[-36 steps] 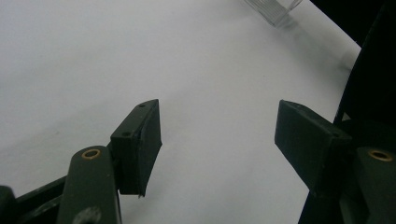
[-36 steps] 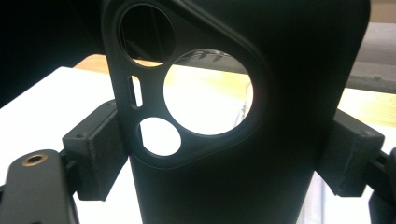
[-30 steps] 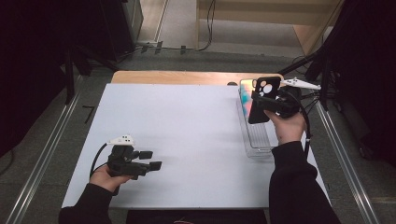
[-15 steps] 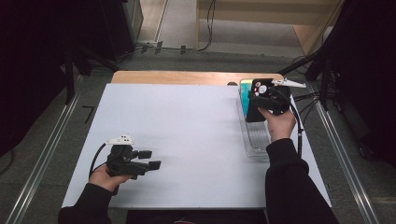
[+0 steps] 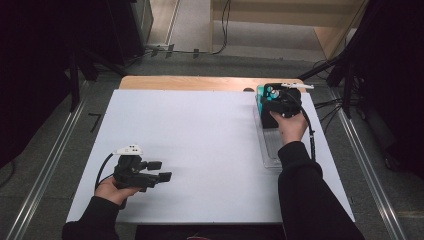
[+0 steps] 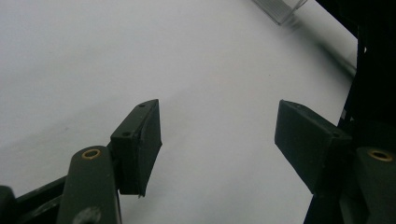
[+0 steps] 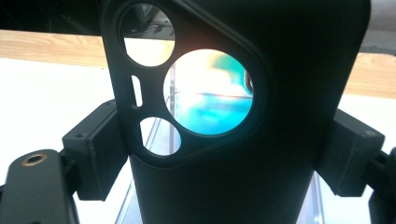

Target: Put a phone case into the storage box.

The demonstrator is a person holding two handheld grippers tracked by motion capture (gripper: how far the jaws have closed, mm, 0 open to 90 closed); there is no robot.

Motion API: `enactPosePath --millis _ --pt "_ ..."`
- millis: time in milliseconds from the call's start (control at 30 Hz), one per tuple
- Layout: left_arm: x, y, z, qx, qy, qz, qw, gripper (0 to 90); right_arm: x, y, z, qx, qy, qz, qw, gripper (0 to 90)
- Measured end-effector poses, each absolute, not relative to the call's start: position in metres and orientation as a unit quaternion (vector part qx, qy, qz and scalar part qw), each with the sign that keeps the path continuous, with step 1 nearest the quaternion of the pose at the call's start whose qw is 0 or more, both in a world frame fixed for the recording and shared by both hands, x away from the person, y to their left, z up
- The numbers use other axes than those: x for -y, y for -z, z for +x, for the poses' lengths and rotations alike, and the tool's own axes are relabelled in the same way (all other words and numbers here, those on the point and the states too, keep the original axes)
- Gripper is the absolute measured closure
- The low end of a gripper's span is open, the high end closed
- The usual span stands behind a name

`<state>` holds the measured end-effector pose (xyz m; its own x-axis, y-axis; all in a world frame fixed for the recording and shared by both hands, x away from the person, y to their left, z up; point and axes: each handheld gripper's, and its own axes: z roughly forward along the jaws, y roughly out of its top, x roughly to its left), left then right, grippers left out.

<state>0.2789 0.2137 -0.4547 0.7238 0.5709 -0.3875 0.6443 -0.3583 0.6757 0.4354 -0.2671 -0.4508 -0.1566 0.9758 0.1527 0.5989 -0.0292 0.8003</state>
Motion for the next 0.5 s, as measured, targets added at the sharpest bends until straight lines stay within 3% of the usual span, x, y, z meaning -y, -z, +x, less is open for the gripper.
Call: enactPosePath --millis 500 --pt "-0.213 0.455 0.28 -0.368 0.044 0.824 0.429 31.9 0.257 0.456 0.461 -0.666 -0.362 0.603 0.249 13.0"
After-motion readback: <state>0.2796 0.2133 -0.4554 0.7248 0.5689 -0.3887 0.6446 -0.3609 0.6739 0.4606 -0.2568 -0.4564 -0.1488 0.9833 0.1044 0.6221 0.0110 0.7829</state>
